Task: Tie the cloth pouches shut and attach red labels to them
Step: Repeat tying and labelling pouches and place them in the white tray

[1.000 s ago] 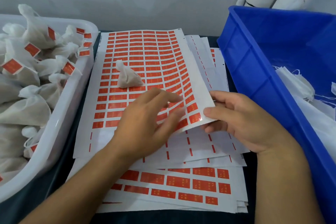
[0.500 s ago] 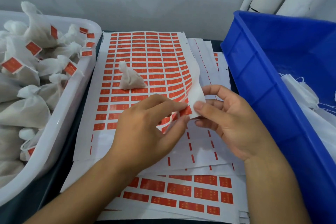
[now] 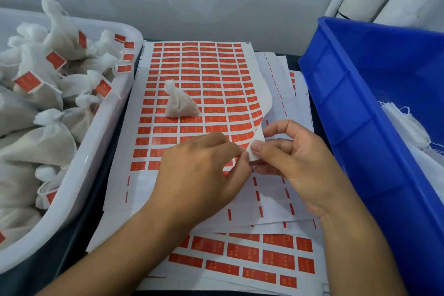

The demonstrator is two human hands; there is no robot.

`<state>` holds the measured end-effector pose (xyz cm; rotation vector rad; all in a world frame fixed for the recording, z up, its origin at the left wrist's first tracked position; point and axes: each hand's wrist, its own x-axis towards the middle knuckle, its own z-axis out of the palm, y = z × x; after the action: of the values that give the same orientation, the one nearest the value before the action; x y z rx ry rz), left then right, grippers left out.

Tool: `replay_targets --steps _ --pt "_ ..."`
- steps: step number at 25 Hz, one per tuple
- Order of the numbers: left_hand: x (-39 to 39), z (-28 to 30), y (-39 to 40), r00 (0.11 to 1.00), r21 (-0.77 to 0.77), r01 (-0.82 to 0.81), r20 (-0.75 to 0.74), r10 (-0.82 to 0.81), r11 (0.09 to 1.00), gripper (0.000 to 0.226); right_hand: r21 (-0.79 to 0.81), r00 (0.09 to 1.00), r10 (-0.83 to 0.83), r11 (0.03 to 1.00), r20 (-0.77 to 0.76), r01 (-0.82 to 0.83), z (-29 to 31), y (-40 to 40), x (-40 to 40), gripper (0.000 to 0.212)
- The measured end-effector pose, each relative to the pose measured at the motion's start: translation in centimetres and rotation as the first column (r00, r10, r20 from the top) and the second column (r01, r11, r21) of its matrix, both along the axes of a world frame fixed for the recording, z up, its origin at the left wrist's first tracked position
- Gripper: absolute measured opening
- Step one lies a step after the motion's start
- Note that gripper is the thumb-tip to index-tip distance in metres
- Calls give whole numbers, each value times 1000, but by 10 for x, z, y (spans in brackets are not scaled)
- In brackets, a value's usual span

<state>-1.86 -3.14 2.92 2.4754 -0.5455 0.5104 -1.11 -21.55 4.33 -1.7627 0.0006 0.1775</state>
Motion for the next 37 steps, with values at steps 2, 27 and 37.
replay_targets --steps 2,27,37 --pt "1 0 0 994 -81 -8 -107 -1 997 26 0 1000 11 1000 -7 -11 -1 1 0 45" --pt "11 -5 6 931 -311 60 -324 -166 948 21 -124 997 79 989 18 -76 1 -4 -1 45" --pt "12 -5 7 867 -393 88 -422 -264 915 20 -117 997 75 991 27 -71 8 -11 -4 40"
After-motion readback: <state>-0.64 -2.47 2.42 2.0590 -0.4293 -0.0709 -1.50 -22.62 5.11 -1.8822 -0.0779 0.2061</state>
